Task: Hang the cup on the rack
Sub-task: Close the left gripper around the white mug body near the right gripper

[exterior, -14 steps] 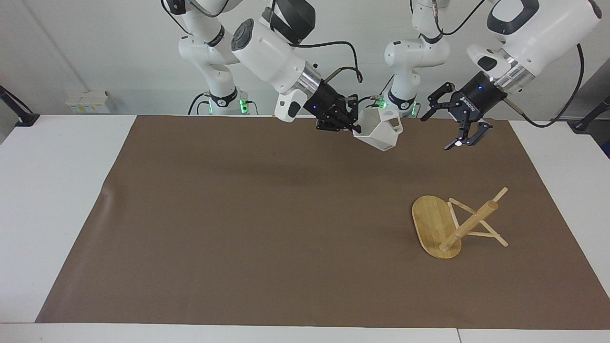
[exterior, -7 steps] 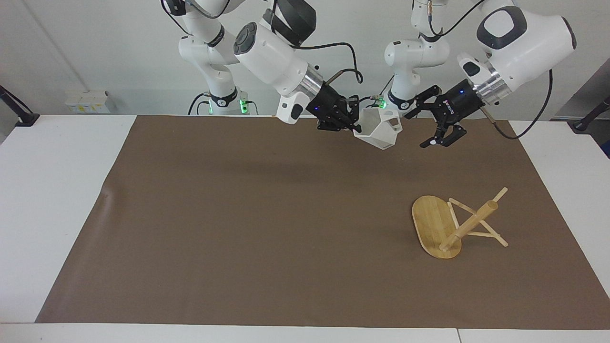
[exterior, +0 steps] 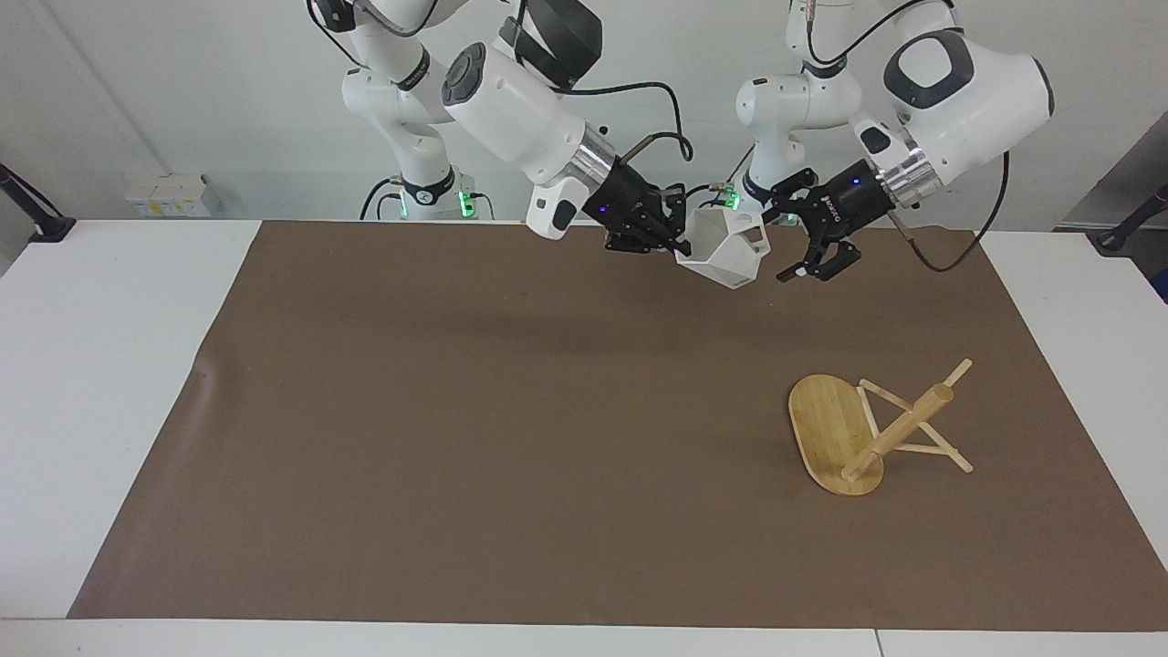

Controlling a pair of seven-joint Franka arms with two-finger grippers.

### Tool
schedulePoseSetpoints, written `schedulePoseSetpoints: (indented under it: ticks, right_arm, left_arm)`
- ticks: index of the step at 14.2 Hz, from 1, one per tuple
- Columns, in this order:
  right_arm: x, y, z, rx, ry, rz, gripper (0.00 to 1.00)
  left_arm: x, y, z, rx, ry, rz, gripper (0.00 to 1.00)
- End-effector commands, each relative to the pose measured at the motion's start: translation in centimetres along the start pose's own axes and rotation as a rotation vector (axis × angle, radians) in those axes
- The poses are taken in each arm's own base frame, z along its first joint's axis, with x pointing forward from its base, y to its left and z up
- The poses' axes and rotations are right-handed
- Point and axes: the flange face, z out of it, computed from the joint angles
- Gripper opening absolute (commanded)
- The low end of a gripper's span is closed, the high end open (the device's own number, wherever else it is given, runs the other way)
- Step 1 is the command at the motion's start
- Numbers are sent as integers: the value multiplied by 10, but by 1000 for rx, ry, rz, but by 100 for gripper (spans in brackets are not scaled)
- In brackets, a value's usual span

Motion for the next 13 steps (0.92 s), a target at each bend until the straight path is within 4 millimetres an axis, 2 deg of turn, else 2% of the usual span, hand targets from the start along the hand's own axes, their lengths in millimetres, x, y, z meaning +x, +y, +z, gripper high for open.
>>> schedulePoseSetpoints:
  ticks: [1, 9, 13]
  right_arm:
    - [7, -3, -4, 17, 13, 12, 0]
    - [8, -2, -3, 18, 15, 15, 0]
    - [8, -2, -3, 16, 15, 14, 0]
  left_arm:
    - [-3, 8, 8, 15, 37, 23, 100]
    - [1, 1, 20, 19, 117, 39, 100]
    - [3, -2, 19, 30, 120, 42, 100]
